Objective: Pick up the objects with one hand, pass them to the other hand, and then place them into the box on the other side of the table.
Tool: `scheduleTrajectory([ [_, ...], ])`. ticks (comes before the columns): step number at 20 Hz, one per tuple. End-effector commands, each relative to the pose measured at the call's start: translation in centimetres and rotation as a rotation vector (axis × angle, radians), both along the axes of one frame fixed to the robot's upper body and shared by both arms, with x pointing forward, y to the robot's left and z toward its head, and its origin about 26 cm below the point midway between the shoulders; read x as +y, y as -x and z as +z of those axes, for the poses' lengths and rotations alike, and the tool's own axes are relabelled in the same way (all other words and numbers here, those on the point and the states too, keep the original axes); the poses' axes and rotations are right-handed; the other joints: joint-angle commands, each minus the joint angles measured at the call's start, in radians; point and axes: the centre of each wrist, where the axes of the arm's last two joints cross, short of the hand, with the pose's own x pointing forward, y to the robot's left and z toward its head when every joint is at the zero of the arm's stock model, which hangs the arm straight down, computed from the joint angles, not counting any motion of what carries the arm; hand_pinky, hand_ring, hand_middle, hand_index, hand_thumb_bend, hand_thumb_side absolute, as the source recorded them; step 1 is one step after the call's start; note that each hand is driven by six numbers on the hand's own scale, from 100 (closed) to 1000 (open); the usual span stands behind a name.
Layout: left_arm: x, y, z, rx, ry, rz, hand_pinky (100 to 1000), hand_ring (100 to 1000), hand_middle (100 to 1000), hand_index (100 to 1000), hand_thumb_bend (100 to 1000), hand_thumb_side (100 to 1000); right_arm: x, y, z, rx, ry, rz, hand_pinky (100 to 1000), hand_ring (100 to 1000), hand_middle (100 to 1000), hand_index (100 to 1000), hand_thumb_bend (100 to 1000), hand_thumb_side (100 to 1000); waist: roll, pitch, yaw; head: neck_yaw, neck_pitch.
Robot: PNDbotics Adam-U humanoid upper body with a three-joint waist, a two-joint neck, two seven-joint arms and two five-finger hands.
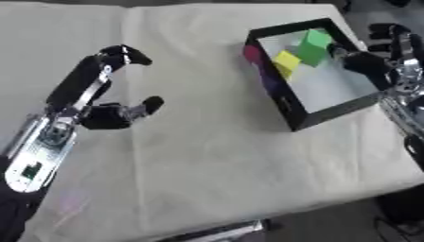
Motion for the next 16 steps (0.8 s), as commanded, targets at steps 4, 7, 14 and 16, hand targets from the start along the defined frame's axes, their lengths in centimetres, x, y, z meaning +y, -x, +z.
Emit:
scheduleTrajectory([
  [4, 2.2, -0.8, 3.3, -0.057, 0.070, 0.083, 831, 743, 715, 791, 100, 715, 0.4, 0.8, 2.0, -0.105, -0.005, -0.016, 666, 761, 748, 788, 467, 100, 0.021, -0.014, 0.007, 0.073, -0.002],
  [7, 3.6, -1.0, 4.6, -0.059, 0.096, 0.135, 835, 748, 723, 795, 100, 672, 0.5, 1.2, 2.1, -0.117, 0.007, -0.013, 664, 760, 748, 788, 491, 100, 0.029, -0.022, 0.015, 0.105, -0.002],
  [14, 7.3, -1.6, 7.2, -0.016, 0.079, 0.236, 837, 768, 762, 800, 100, 691, 0.8, 2.1, 2.3, -0.150, 0.024, -0.030, 662, 767, 771, 782, 504, 100, 0.037, -0.032, 0.028, 0.106, -0.002],
  [16, 8.8, -1.9, 8.0, 0.001, 0.058, 0.275, 833, 767, 762, 795, 100, 676, 0.9, 2.4, 2.5, -0.167, 0.029, -0.033, 662, 771, 779, 783, 508, 100, 0.040, -0.031, 0.032, 0.102, -0.002],
])
